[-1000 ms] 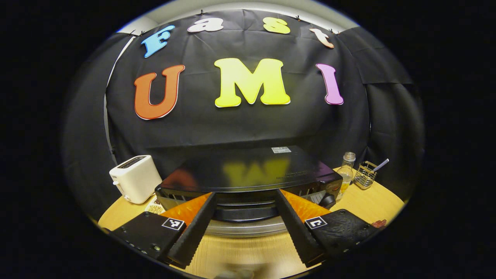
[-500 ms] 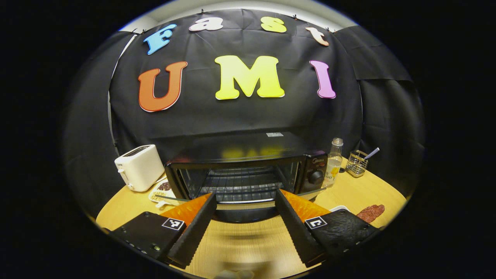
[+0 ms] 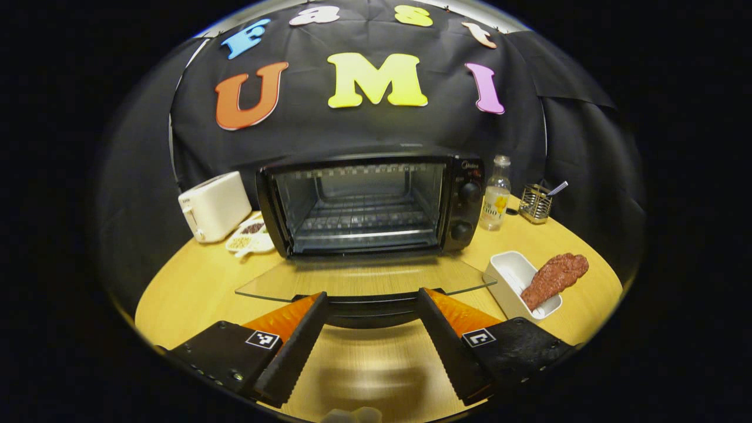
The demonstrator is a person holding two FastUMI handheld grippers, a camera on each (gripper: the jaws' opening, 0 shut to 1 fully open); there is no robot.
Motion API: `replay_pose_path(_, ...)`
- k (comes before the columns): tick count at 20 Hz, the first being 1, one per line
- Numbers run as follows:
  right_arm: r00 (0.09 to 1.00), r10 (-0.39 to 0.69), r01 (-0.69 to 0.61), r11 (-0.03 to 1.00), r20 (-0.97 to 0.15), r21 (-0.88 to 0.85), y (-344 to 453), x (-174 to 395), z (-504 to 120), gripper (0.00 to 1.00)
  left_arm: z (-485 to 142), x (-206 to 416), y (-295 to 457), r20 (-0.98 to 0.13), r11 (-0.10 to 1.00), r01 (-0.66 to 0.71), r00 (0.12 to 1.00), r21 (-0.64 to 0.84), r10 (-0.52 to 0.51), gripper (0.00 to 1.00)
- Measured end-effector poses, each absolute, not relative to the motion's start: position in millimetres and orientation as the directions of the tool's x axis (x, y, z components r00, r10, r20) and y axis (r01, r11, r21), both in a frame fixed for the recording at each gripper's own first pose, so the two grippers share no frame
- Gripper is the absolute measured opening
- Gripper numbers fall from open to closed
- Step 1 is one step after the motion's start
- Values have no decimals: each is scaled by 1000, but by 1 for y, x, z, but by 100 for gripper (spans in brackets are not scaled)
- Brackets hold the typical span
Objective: Open the electric oven with the left hand, put the food in, and close the electric oven.
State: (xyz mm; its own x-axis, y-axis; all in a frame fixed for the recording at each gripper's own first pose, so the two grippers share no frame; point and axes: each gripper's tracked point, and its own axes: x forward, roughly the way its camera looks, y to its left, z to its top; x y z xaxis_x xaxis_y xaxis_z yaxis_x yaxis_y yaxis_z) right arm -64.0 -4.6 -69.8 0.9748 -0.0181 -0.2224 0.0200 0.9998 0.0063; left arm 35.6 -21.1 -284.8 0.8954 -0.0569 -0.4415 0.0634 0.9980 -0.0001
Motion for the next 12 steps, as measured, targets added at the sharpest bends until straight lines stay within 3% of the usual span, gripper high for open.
replay_pose_path(7, 966, -64, 66, 998, -249, -3, -25, -82, -79, 100, -332, 19, -24, -534, 997, 71, 844, 35, -41, 97)
replay_pose_path(8, 965, -72, 74, 997, -251, -1, -28, -84, -80, 100, -335, 23, -26, -546, 997, 66, 837, 27, -41, 91)
replay_pose_path(9, 964, -77, 79, 997, -255, 1, -31, -85, -81, 100, -339, 22, -25, -550, 998, 65, 834, 24, -41, 95)
replay_pose_path(12, 961, -85, 91, 996, -263, 11, -35, -89, -85, 100, -333, 22, -27, -537, 997, 67, 843, 30, -41, 94)
